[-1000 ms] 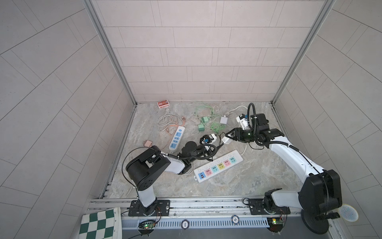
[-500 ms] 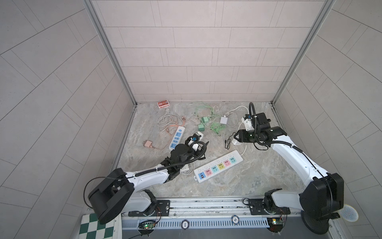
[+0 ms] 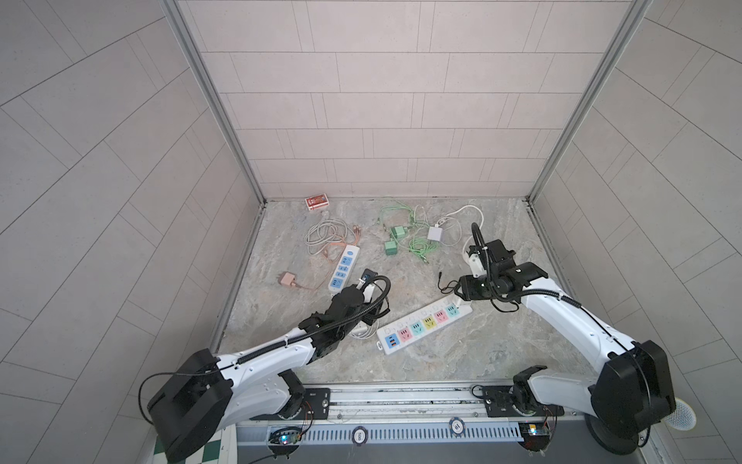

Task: Insert the plug

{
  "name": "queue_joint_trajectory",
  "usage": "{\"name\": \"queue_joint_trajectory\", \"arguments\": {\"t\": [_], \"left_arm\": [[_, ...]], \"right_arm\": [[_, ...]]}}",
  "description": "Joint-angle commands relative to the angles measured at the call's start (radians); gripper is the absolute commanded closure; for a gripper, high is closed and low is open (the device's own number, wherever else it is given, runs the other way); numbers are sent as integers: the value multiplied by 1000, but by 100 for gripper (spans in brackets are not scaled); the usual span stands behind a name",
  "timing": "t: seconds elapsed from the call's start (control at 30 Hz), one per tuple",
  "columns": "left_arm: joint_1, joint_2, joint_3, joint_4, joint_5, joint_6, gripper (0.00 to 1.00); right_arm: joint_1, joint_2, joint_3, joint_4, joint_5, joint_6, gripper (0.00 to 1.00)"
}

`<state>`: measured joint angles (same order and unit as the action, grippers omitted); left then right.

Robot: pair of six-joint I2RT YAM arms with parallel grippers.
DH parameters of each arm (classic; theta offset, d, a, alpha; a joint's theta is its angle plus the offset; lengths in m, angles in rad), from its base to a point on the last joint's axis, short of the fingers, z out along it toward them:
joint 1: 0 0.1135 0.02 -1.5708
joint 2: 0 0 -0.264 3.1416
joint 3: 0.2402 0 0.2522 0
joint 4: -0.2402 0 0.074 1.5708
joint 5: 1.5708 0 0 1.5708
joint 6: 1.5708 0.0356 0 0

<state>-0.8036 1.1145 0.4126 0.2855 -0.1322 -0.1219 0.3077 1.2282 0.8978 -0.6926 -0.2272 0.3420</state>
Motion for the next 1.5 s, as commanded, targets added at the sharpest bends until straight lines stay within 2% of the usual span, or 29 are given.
{"name": "queue_joint_trajectory", "arguments": {"t": [0.0,0.13,0.3,0.5,0.83,0.93,1.3,1.47], "left_arm": [[3,30,-4,11,12,-33,40],[3,91,3,40,43,-43,42],[2,162,27,39,104,-65,45],[1,181,27,26,164,-97,48],[2,212,40,29,177,-103,50],[0,226,46,32,178,-102,50],[-2,215,51,14,171,-111,51],[-1,218,53,8,168,-109,51]], "right_arm": [[11,-42,-19,5,45,30,65],[27,-92,-54,20,105,105,65],[105,-168,-119,80,201,225,65],[143,-206,-151,32,259,293,65],[143,-258,-246,29,202,291,65],[143,-258,-273,76,192,272,65],[130,-138,-265,155,192,245,65],[99,-31,-196,190,210,219,65]]}}
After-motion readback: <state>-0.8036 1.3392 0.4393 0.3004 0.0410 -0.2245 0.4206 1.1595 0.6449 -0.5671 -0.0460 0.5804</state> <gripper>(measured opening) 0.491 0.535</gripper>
